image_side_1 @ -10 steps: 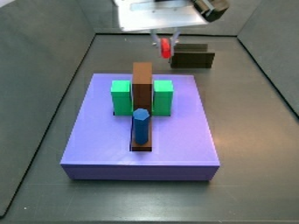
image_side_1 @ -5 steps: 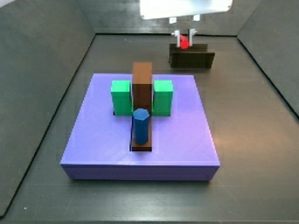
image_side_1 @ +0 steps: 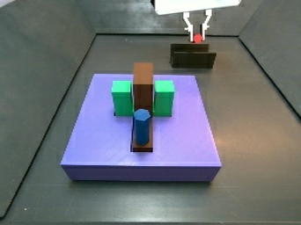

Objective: Pick up the red object. Move up. Place the red object on the fixture. Regrasp the red object. Move to above the board. Insert the red object.
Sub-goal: Place the red object on the fixture.

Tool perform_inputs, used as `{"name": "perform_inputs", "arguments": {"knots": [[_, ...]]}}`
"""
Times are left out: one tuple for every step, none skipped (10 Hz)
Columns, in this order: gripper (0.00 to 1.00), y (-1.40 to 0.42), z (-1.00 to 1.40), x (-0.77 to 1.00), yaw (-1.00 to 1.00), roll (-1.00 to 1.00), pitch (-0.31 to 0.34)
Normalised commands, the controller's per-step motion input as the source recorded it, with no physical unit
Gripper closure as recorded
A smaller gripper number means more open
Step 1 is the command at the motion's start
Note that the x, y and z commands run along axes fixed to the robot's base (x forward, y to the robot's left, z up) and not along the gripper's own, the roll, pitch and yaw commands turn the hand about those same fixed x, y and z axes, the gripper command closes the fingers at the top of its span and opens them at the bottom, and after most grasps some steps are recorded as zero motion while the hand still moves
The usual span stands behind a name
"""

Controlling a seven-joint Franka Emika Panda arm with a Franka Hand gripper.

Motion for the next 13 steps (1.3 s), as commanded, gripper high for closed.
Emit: {"name": "perform_inputs", "arguments": {"knots": [[1.00, 0.00, -0.36, -0.24, 0.09, -0.72, -0.140], [1.00, 0.00, -0.48, 0.00, 0.09, -0.64, 0.023], [1.00, -0.01, -0.37, 0.16, 0.02, -0.19, 0.103], [1.00, 0.00, -0.21, 0.25, 0.00, 0.07, 0.120], [1.00, 0.09, -0.19, 0.22, 0.00, -0.04, 0.031], [1.00, 0.16, -0.06, 0.18, 0.00, -0.23, 0.020], [1.00, 0.23, 0.00, 0.14, 0.00, -0.48, 0.040], [1.00, 0.16, 0.03, 0.07, 0.00, -0.25, 0.017], [1.00, 0.03, 0.01, 0.03, 0.00, -0.20, 0.000], [1.00, 0.05, 0.00, 0.08, 0.00, -0.56, 0.000], [1.00, 0.06, 0.00, 0.05, 0.00, -0.85, 0.000], [1.00, 0.02, 0.00, 0.09, 0.00, -0.87, 0.000], [1.00, 0.00, -0.03, 0.08, 0.00, -0.61, 0.000]]}}
